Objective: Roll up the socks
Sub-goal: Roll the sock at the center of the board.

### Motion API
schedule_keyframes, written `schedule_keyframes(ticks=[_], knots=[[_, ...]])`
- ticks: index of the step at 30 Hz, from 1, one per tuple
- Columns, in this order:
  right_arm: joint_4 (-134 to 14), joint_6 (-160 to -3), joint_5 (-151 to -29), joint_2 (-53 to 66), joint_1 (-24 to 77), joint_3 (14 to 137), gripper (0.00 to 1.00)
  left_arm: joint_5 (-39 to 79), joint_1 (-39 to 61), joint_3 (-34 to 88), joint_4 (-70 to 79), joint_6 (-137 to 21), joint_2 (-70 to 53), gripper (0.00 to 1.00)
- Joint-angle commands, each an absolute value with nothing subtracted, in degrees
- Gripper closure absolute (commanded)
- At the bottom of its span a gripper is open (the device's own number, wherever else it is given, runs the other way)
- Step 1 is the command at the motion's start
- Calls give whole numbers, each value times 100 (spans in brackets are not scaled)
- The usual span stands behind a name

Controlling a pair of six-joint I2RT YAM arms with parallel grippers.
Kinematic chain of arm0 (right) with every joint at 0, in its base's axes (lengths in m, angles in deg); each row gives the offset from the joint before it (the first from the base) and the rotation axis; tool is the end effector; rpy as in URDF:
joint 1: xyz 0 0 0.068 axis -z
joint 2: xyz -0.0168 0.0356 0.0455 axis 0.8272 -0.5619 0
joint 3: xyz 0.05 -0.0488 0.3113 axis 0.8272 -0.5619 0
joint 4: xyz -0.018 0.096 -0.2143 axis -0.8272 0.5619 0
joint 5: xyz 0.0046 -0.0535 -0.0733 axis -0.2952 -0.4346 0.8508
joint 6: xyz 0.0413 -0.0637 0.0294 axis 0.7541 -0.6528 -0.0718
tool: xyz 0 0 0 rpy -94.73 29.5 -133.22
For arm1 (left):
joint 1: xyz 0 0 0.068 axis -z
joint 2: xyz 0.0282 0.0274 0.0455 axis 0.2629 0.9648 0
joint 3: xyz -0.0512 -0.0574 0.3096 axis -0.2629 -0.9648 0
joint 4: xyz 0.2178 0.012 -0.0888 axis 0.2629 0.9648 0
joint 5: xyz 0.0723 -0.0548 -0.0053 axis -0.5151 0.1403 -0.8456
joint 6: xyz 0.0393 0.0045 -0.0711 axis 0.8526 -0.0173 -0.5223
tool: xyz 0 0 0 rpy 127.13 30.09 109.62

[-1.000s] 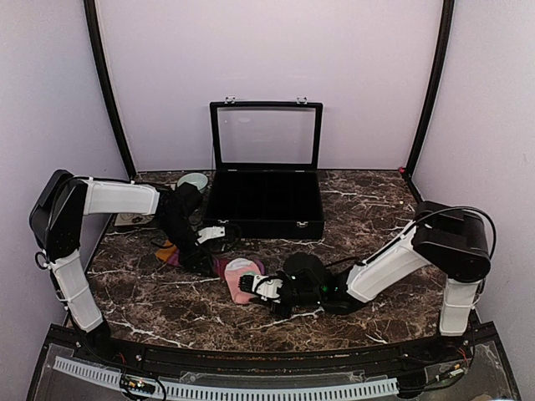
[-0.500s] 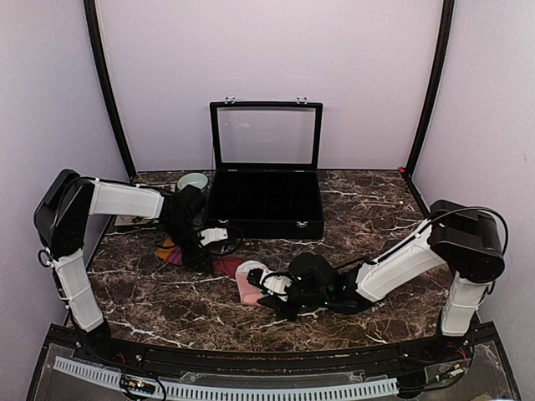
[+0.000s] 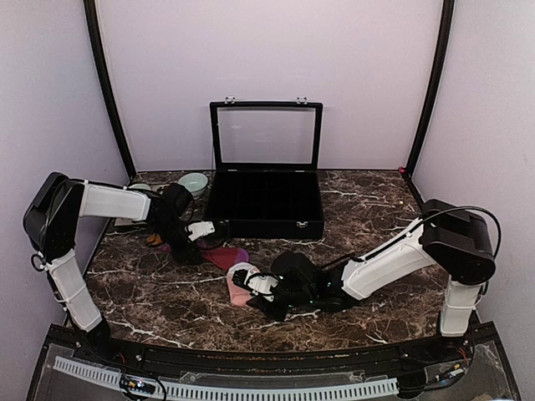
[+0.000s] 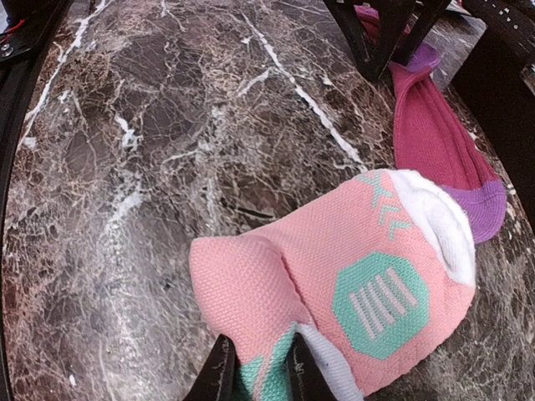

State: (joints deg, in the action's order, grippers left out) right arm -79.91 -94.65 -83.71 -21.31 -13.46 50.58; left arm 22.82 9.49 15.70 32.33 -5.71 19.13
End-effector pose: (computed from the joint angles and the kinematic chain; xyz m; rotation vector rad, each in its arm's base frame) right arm 0.1394 0.3739 0.1637 -1.4415 1.8274 0.6034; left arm 0.3068 -0.1559 0.1833 1.5206 2.2686 -0.1826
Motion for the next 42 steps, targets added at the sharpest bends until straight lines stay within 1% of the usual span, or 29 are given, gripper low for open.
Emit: schedule_keyframes(ticks=[1, 4, 6, 9, 13, 15, 18, 21, 23, 26, 32, 34, 36, 38, 40, 42], knots=[[-5671, -9251, -9068, -2885, -1573, 4825, 94, 2461, 796, 1256, 4093, -690, 1469, 50], [-5409, -9260, -9260, -3104, -1565, 4996, 94, 3105, 718, 1221, 4312, -764, 979, 37], [-5258, -9192, -9361, -3244, -1556, 5112, 94, 3372, 637, 1181, 4385, -789, 733, 33], [-5104, -9019, -9447, -3386, -1553, 5257, 93, 3540, 589, 1134, 4489, -819, 520, 30], [-5018, -8880, -9489, -3491, -1550, 5366, 93, 3896, 563, 1264, 4767, -899, 397, 31], [-5067, -8836, -9499, -3470, -1552, 5343, 93, 4126, 572, 1361, 4645, -1064, 396, 32], [-5137, -8773, -9549, -3464, -1559, 5334, 93, 4383, 619, 1423, 4093, -1487, 546, 35], [-5110, -8685, -9549, -3465, -1583, 5344, 93, 4330, 881, 1584, 3671, -1698, 939, 43], [-5196, -8585, -9537, -3397, -1608, 5266, 93, 4187, 1104, 1683, 3535, -1687, 1207, 46], [-5275, -8414, -9486, -3301, -1622, 5133, 93, 4352, 1300, 1883, 3520, -1613, 1551, 50], [-5535, -8212, -9438, -3185, -1654, 4931, 93, 4847, 1519, 2277, 3863, -1361, 2038, 70], [-5543, -8206, -9417, -3217, -1661, 4959, 93, 5014, 1560, 2358, 4054, -1228, 2175, 75], [-5540, -8206, -9373, -3227, -1658, 4991, 93, 5088, 1606, 2433, 4238, -1094, 2318, 78], [-5544, -8204, -9350, -3251, -1655, 5019, 93, 5091, 1656, 2455, 4309, -1026, 2408, 79], [-5544, -8204, -9340, -3287, -1654, 5052, 93, 5045, 1717, 2390, 4250, -970, 2426, 79], [-5513, -8224, -9306, -3316, -1660, 5106, 93, 4914, 1789, 2296, 4137, -929, 2430, 82]])
